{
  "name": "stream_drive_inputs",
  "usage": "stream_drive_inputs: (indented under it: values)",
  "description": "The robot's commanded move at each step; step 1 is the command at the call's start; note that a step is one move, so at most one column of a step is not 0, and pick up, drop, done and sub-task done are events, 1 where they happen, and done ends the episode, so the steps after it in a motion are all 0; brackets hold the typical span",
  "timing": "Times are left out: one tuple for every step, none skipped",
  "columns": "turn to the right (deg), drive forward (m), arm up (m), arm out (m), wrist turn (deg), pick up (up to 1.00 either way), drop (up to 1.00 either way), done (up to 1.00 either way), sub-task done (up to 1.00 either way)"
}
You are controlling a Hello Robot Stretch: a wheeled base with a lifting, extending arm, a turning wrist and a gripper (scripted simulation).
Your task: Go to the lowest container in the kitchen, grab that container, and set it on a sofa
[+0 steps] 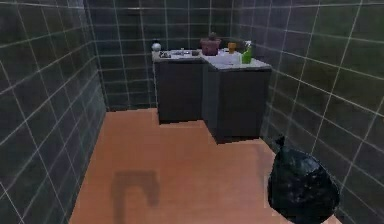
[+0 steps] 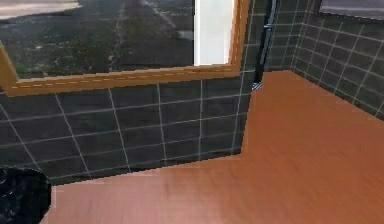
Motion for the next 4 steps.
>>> stream_drive_inputs:
  values:
    - [0.0,1.0,0.0,0.0,0.0,0.0,0.0,0.0,0.0]
    - [9.0,0.0,0.0,0.0,0.0,0.0,0.0,0.0,0.0]
    - [0.0,0.4,0.0,0.0,0.0,0.0,0.0,0.0,0.0]
    - [45.0,0.0,0.0,0.0,0.0,0.0,0.0,0.0,0.0]
